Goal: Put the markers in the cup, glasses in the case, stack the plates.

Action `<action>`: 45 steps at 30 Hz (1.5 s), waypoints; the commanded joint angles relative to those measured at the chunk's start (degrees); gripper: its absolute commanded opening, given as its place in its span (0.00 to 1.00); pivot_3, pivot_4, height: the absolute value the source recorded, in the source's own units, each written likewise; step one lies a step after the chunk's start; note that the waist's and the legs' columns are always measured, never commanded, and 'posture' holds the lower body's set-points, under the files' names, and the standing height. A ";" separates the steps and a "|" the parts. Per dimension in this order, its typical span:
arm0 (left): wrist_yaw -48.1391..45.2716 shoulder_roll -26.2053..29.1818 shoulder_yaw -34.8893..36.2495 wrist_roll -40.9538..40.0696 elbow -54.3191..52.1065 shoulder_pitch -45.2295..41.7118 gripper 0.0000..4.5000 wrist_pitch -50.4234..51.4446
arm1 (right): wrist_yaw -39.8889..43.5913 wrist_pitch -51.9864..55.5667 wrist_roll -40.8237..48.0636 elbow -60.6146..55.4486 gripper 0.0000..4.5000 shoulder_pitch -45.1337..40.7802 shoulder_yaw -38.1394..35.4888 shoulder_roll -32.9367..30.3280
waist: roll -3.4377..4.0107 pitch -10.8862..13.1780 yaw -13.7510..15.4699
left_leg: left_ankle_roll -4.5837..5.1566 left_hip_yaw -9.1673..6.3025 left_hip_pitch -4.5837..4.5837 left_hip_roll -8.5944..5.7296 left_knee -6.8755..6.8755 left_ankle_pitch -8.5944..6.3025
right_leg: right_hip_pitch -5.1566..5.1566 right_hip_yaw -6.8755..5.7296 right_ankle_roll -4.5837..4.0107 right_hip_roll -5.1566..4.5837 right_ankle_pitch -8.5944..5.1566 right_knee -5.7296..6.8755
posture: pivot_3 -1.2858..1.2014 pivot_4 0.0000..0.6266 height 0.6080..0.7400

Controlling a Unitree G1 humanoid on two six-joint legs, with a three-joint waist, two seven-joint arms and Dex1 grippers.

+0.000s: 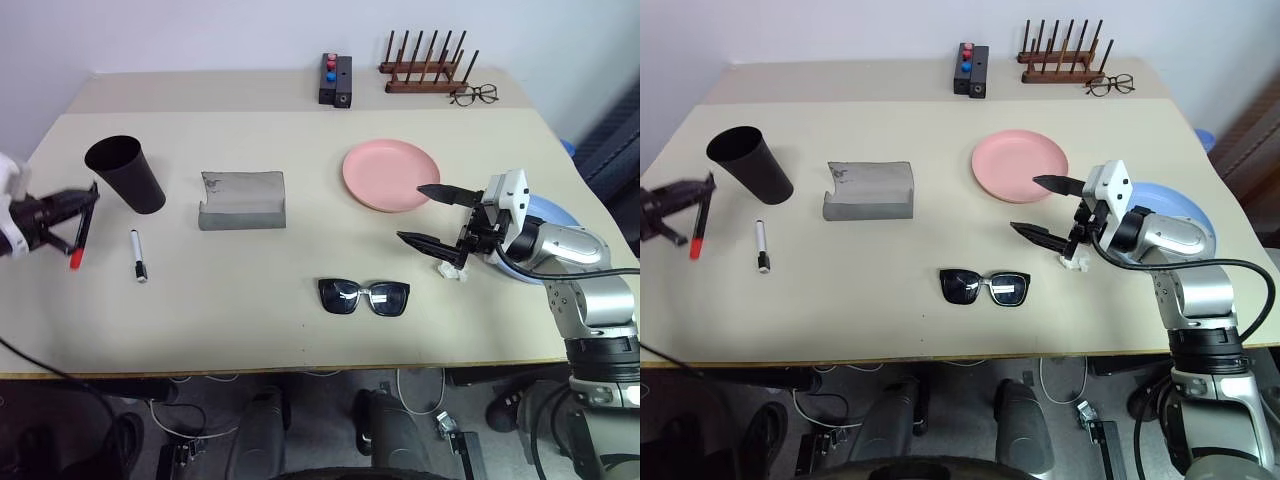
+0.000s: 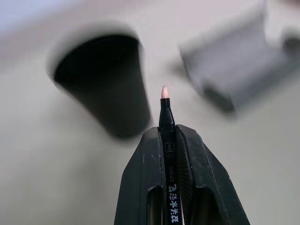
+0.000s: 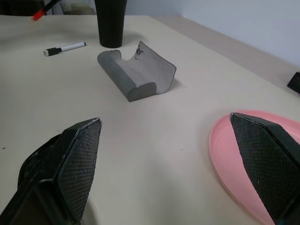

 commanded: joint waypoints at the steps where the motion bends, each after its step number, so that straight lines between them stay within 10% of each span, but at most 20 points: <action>1: 0.47 -0.71 4.28 -4.47 -1.63 -2.69 0.01 -2.22 | 0.22 -1.04 0.00 -0.80 1.00 -0.89 -1.04 -0.23 | 0.00 0.00 0.01 | 0.00 0.00 0.00 0.00 0.00 0.00 | 0.00 0.00 0.02 0.00 0.01 0.02 | 0.52 0.24 1.00; 27: 3.33 -8.98 -1.68 1.25 43.05 -36.49 0.01 -39.66 | -1.50 -0.03 0.18 -2.88 1.00 -0.90 -0.81 0.11 | -0.19 -0.03 0.38 | 0.00 0.03 0.15 -0.01 0.17 0.03 | 0.16 0.01 0.12 0.02 0.06 0.18 | 0.52 0.24 1.00; 45: 6.87 -11.61 -4.25 5.61 52.85 -36.99 0.01 -47.03 | -2.85 3.36 2.85 -6.42 1.00 0.48 -2.99 -0.26 | -0.23 -0.02 0.38 | 0.00 0.04 0.14 0.00 0.16 0.03 | 0.15 0.01 0.20 0.02 0.10 0.19 | 0.52 0.24 1.00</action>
